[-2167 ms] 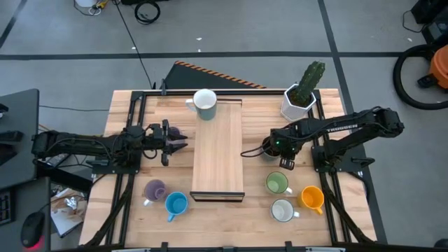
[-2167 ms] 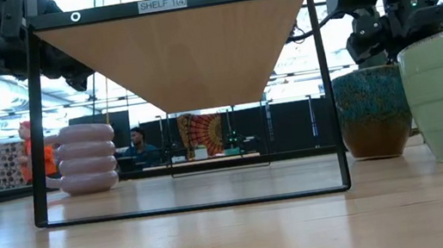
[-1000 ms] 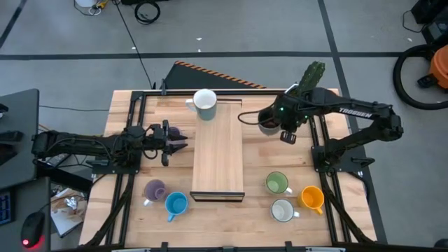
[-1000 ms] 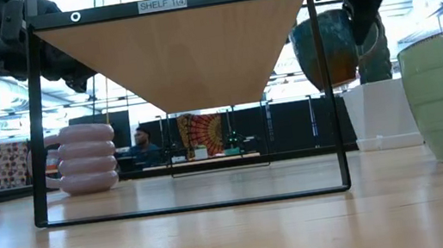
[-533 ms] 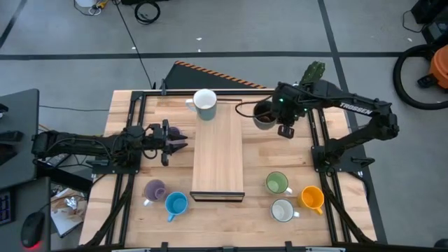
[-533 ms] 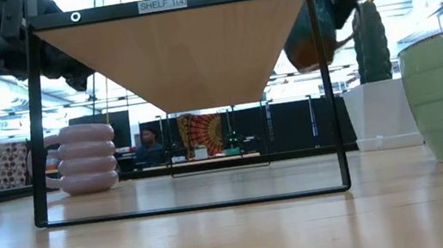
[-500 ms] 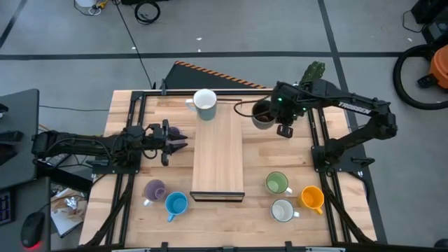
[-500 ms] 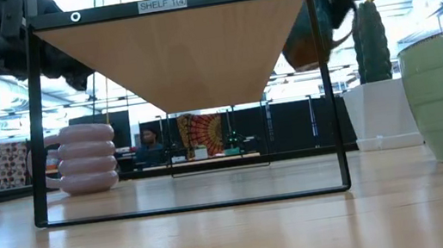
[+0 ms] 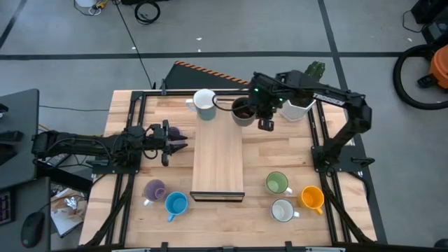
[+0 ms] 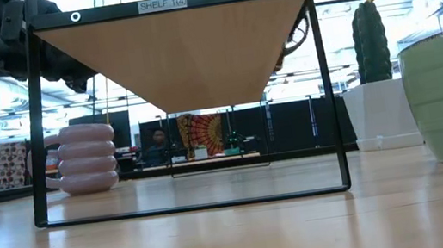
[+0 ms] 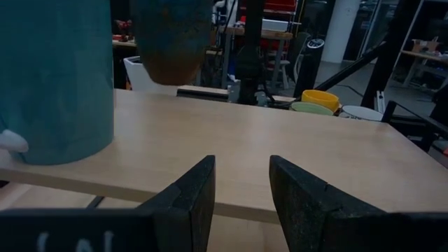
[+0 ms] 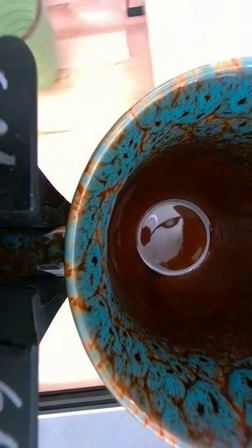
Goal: Place coffee mugs
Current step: Put the dark blue mug on the shelf, then put the green mug on the shelf
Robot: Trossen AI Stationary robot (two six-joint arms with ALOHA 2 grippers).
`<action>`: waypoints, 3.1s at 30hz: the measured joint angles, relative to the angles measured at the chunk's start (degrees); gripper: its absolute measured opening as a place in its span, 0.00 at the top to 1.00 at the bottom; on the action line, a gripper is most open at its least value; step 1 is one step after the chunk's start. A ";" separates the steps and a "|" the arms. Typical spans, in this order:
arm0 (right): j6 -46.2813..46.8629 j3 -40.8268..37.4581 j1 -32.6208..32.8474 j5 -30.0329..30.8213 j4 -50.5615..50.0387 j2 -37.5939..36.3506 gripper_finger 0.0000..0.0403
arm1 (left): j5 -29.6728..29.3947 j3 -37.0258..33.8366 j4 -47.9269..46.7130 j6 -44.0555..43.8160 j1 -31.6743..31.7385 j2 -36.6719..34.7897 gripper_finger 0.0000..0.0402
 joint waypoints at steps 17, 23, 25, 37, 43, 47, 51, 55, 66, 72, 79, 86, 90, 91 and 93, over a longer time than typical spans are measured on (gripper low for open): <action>-3.09 0.19 -3.88 -4.81 9.11 4.64 0.88 | 0.00 0.00 0.32 -1.06 0.02 -0.02 0.65; -3.02 0.19 -3.93 -4.67 9.74 6.10 0.88 | 0.00 0.00 0.33 -1.08 0.00 0.00 0.65; -3.06 0.20 -3.93 -4.54 10.32 6.14 0.88 | 0.00 0.00 0.35 -1.02 0.00 -0.02 0.65; -2.90 0.17 -4.38 -4.19 11.20 6.09 0.85 | 0.00 0.00 0.33 -0.93 0.00 -0.02 0.65; -2.88 0.23 -4.34 -3.08 12.47 6.01 0.80 | 0.00 0.00 0.33 -1.02 0.00 -0.02 0.65; -2.88 0.23 -4.34 -3.01 11.74 5.99 0.74 | 0.00 0.00 0.22 -1.00 0.02 0.00 0.65; -2.94 0.23 -4.34 -3.01 11.73 5.99 0.67 | 0.00 0.00 -0.06 -0.97 0.02 -0.01 0.65; -2.90 0.23 -4.32 -2.98 10.78 5.91 0.58 | 0.00 0.00 -0.02 -0.95 0.00 -0.02 0.65; -1.03 0.19 -4.32 -0.43 9.23 0.73 0.45 | 0.00 0.00 -0.04 -1.30 0.02 -0.02 0.65; 3.41 0.19 -3.15 0.47 5.44 -2.20 0.44 | 0.02 0.00 -0.07 -1.48 0.02 -0.02 0.65; 9.03 0.17 2.28 1.78 -1.68 -3.46 0.44 | 0.08 0.00 -1.55 -1.75 0.00 -0.02 0.65; 15.16 0.15 10.56 6.63 -4.74 -3.52 0.44 | 0.07 0.00 -2.14 -1.91 0.01 -0.02 0.65; 18.83 0.10 15.26 11.21 -7.07 -4.17 0.44 | 0.07 0.00 -2.14 -1.78 0.02 -0.02 0.65; 20.02 0.10 16.26 11.77 -7.09 -4.59 0.44 | 0.07 0.00 -2.14 -1.78 0.02 -0.02 0.65; 22.69 0.11 18.22 12.84 -7.22 -5.25 0.44 | 0.07 0.00 -2.10 -1.77 0.01 -0.02 0.65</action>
